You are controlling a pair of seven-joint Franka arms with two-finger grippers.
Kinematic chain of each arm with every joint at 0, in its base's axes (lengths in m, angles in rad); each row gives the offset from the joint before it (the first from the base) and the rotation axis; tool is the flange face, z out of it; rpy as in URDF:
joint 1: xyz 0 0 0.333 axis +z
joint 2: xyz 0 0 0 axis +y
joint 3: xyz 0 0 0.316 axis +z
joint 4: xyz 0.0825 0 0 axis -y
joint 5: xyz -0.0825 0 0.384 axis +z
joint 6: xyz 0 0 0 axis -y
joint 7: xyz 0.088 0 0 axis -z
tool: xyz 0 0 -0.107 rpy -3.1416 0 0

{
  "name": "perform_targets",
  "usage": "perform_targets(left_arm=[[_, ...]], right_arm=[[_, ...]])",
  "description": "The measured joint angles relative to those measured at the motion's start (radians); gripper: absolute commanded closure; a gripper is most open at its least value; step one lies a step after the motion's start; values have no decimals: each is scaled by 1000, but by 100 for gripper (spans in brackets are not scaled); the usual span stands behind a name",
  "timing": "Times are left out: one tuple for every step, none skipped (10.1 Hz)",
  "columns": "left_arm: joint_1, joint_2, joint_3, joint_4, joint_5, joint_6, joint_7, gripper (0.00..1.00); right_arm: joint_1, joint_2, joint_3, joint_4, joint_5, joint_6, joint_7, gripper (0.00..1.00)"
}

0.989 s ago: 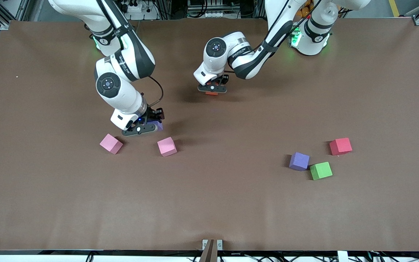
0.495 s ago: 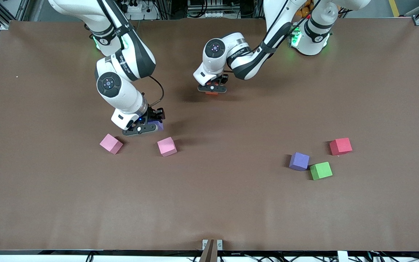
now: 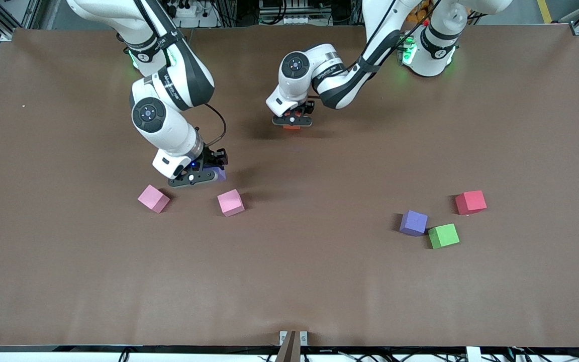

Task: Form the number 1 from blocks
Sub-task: 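Carry the purple cube with the right gripper while the left gripper withdraws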

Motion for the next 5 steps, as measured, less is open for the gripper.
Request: perform_targets(left_arm=[[0,0,4,3,0,0,-1,0],[1,-4,16,11,0,-4,-1,0],[3,-22,34,25,0,-27,-1,0],[8,-61,55,49,0,-75,-1,0],[24,-124,76,69,0,-124,-4,0]], right_arm=[[0,0,0,0,0,0,0,38],[0,0,-1,0,1,0,1,38],[0,0,-1,0,3,0,1,38],[0,-1,-1,0,6,0,1,38],[0,-1,0,0,10,1,1,37]])
